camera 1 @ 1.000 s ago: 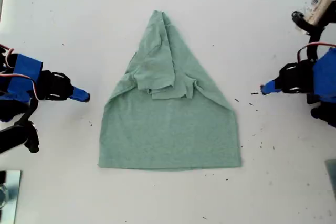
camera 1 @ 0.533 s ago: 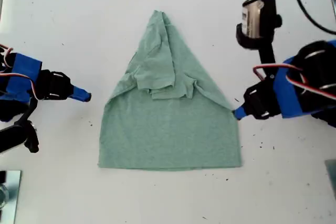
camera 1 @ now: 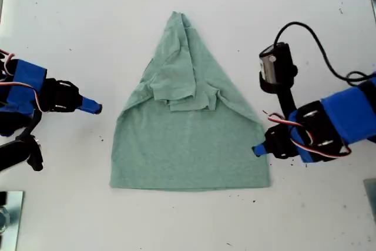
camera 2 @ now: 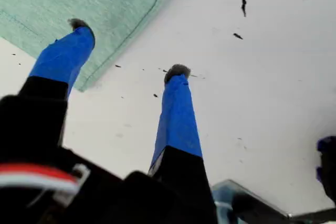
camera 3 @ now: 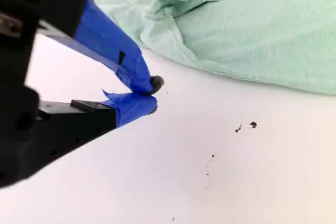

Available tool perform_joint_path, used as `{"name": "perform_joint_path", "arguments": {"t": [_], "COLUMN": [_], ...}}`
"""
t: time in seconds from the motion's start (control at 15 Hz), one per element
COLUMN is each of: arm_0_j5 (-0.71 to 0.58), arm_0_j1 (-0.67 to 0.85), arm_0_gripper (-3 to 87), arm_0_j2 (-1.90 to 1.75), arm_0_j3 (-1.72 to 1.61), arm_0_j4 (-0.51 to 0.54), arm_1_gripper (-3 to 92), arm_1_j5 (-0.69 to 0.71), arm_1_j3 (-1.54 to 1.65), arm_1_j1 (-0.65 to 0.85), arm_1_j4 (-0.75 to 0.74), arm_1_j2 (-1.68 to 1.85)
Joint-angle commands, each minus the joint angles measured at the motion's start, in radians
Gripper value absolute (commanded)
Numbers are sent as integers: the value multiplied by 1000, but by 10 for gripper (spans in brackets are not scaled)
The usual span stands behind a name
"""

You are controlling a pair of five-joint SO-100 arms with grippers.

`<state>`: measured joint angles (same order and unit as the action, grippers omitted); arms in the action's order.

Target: Fold t shirt

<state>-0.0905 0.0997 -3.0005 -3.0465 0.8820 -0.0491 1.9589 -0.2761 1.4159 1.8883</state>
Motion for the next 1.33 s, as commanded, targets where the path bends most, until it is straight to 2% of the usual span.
{"name": "perform_joint_path", "arguments": {"t": [0.0,0.07,0.2,0.27,0.33,0.47,0.6,0.73,0.87,0.93,1.07,1.27], "arm_0_j5": [-17,-17,-17,-17,-11,-9,-9,-9,-9,-9,-9,-9], "arm_0_j1": [9,8,5,2,-6,-9,-9,-9,-8,-8,-11,-15], "arm_0_gripper": [-2,-2,-2,-2,-2,-2,-2,-2,-2,-2,-2,-2], "arm_0_j2": [-8,-8,-8,-8,-9,-14,-23,-34,-38,-40,-43,-46], "arm_0_j3": [20,20,21,23,23,21,20,17,15,14,14,14], "arm_0_j4": [0,0,2,3,5,5,8,9,9,9,9,12], "arm_1_gripper": [249,197,43,32,-2,-4,-12,-12,-13,-14,-15,-15], "arm_1_j5": [-38,-49,-78,-86,-98,-84,-44,6,101,155,221,282], "arm_1_j3": [5,15,138,199,232,264,252,133,-311,-540,-756,-787], "arm_1_j1": [-40,-46,-51,-52,-38,-14,17,44,72,81,103,121], "arm_1_j4": [-141,-183,-368,-443,-451,-442,-351,-173,144,239,242,95], "arm_1_j2": [-67,-109,-117,-106,-89,-31,35,87,-118,-232,-307,-279]}}
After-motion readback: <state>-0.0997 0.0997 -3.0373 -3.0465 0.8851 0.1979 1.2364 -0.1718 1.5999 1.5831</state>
